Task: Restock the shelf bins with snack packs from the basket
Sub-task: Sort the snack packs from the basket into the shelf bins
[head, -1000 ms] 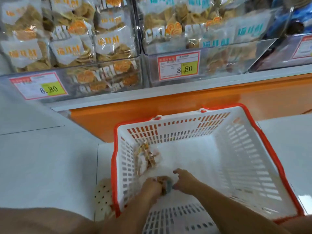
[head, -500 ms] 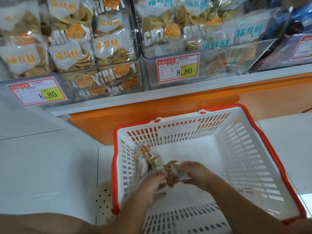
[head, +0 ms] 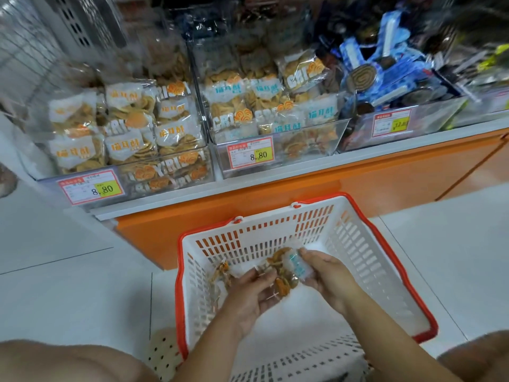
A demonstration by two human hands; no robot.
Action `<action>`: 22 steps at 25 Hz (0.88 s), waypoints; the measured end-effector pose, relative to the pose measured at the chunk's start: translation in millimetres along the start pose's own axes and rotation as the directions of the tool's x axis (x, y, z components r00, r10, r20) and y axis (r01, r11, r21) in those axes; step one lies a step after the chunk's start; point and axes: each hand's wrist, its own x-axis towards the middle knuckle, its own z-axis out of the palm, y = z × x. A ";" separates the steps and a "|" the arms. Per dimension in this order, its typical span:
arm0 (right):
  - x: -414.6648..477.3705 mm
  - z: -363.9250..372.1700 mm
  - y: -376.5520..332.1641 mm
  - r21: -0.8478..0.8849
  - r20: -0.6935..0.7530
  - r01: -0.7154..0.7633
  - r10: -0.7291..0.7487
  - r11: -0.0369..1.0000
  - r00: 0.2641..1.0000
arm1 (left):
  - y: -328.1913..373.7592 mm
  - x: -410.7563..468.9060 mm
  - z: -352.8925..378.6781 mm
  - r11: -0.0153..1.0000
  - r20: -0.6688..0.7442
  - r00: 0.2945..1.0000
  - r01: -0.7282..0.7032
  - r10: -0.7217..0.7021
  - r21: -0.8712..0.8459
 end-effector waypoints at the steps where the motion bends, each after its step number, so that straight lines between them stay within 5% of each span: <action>1: -3.5 -0.6 0.2 -0.002 -0.001 0.009 -0.009 1.000 1.000 | -0.8 -3.9 2.3 1.000 0.001 1.000 -0.005 0.005 0.006; 8: -28.1 7.3 -13.1 0.120 0.074 0.107 -0.116 0.987 0.990 | 12.0 -26.5 17.2 0.995 -0.033 0.995 -0.096 0.095 -0.012; 10: -35.6 16.6 -16.4 0.041 0.102 0.136 -0.139 0.990 0.985 | 21.6 -32.6 24.1 0.990 -0.038 0.991 -0.131 0.130 -0.044; 14: -50.2 41.5 -37.8 -0.108 0.018 0.299 -0.299 0.948 0.954 | 57.4 -55.7 49.8 0.939 -0.068 0.951 -0.282 0.300 0.197; 18: -67.0 54.2 -101.5 -0.228 0.061 0.467 -0.466 0.855 0.883 | 114.4 -100.0 71.0 0.611 0.112 0.820 -0.502 0.561 0.613; 22: -71.8 49.5 -196.7 -0.386 0.070 0.651 -0.683 0.653 0.727 | 180.5 -124.2 79.0 0.217 0.223 0.578 -0.594 0.785 0.775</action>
